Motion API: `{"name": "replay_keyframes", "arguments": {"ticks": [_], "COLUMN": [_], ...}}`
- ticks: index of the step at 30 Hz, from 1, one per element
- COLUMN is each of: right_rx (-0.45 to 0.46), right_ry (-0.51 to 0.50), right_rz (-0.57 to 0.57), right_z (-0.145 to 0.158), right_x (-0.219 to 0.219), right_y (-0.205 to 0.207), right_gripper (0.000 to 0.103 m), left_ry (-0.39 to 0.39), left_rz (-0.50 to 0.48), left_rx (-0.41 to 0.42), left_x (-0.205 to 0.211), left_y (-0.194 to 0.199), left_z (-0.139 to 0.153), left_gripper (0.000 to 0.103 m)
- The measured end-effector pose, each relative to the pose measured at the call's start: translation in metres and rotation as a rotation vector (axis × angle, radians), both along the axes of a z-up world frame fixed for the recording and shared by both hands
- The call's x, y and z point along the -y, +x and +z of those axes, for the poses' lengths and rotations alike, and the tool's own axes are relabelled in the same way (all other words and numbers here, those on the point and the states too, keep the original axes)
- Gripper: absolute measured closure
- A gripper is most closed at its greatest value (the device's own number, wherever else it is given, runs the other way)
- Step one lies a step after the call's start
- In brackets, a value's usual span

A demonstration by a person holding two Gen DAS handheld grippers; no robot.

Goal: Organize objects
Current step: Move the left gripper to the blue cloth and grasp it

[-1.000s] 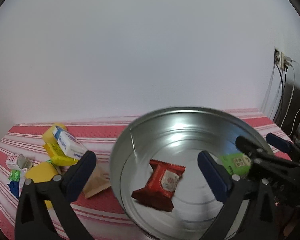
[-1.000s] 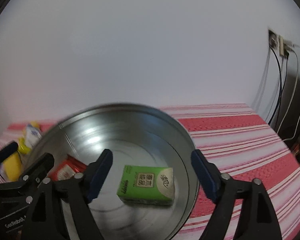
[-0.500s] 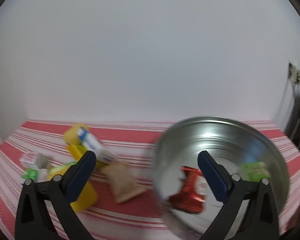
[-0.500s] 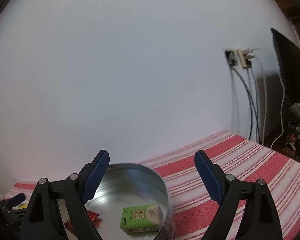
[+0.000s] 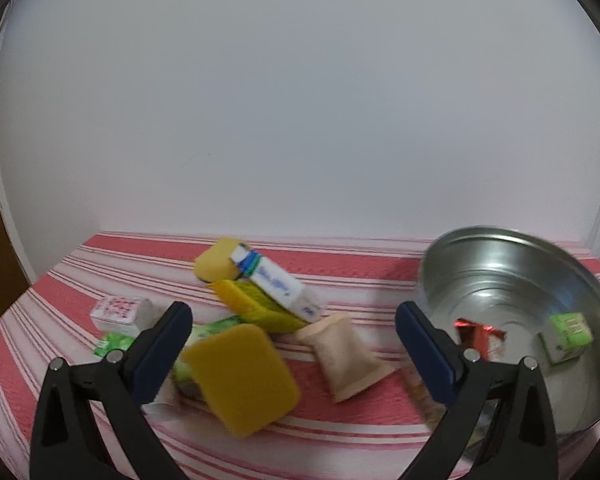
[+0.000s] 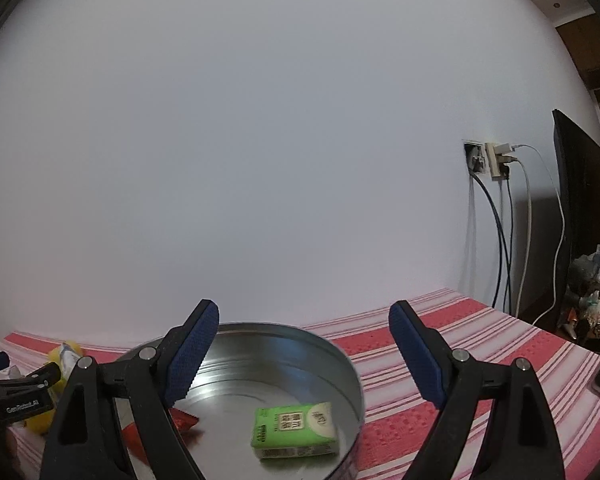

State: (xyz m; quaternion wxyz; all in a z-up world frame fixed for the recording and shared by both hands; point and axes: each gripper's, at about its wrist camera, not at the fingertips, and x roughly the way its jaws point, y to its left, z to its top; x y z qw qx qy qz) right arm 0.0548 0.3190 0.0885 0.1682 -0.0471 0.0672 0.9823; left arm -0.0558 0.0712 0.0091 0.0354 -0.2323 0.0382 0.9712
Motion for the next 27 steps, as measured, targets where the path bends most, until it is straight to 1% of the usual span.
{"name": "replay_keyframes", "arguments": {"ticks": [3,7,12,16,18,19,21,23,24,27], "right_rx": [0.011,0.017,0.012,0.023,0.03,0.034,0.043,0.054,0.063,0.083], "right_ry": [0.027,0.075,0.082,0.092,0.084,0.074,0.045,0.03,0.036,0.081], "right_rz": [-0.005,-0.004,0.027,0.074,0.109,0.122,0.17,0.228,0.256,0.309], "right_z": [-0.004,-0.005,-0.008,-0.008,-0.008,-0.005,-0.004,-0.003,-0.003,-0.007], "right_x": [0.01,0.025,0.047,0.07,0.084,0.079,0.09,0.102,0.11,0.127], "right_y": [0.0,0.0,0.007,0.007,0.007,0.002,0.001,-0.001,-0.001,-0.001], "right_gripper": [0.014,0.014,0.014,0.014,0.014,0.014,0.014,0.014,0.014,0.014], "left_ry": [-0.009,0.033,0.029,0.093,0.145,0.185,0.286,0.369,0.421,0.532], "left_rz": [0.02,0.057,0.101,0.163,0.204,0.222,0.258,0.295,0.312,0.357], "left_rx": [0.02,0.048,0.085,0.138,0.175,0.193,0.232,0.258,0.278,0.336], "left_x": [0.015,0.042,0.078,0.107,0.124,0.133,0.154,0.172,0.184,0.203], "left_y": [-0.006,-0.014,-0.022,-0.022,-0.023,-0.024,-0.027,-0.03,-0.03,-0.031], "left_z": [-0.003,-0.006,-0.012,-0.017,-0.021,-0.023,-0.028,-0.031,-0.034,-0.047], "left_gripper": [0.0,0.0,0.0,0.0,0.0,0.0,0.001,0.001,0.001,0.001]}}
